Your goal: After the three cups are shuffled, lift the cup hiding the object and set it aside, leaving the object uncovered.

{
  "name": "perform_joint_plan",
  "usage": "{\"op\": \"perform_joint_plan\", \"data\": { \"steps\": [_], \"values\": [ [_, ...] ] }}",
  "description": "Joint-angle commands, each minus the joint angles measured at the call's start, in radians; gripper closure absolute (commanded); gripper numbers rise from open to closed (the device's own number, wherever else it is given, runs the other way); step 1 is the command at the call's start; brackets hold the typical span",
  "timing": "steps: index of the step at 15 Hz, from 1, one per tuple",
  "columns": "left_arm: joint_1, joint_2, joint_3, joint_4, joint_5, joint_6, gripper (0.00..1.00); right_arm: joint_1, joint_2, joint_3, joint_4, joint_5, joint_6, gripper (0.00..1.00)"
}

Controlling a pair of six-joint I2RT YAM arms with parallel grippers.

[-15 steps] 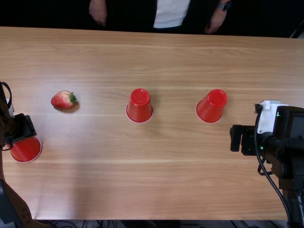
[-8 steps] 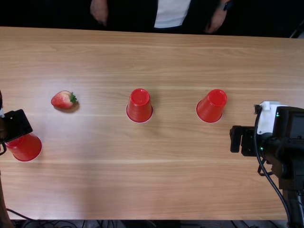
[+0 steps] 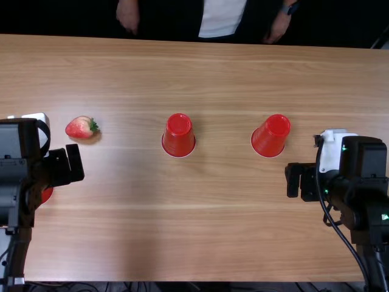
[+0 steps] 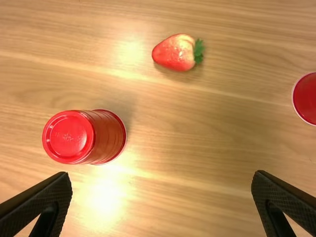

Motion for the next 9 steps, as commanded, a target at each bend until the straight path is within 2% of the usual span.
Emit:
{"op": "perform_joint_plan", "data": {
  "steps": [1, 2, 6, 9],
  "values": [
    [-0.026, -0.019, -0.008, -0.019, -0.003, 0.044, 0.0, 0.008, -0.034, 0.013, -0.001, -0.003, 0.003, 0.0],
    [-0.038, -0.032, -0.009, -0.029, -0.001, 0.066, 0.0, 0.008, -0.046, 0.002, -0.001, -0.003, 0.003, 0.0],
    [-0.04, -0.105, -0.066, -0.021, -0.003, 0.07, 0.0, 0.007, -0.126, -0.051, 0.001, -0.003, 0.006, 0.0],
    [-0.04, -0.277, -0.189, 0.005, -0.003, 0.071, 0.0, 0.007, -0.278, -0.131, 0.018, -0.001, 0.01, 0.0]
  ]
}}
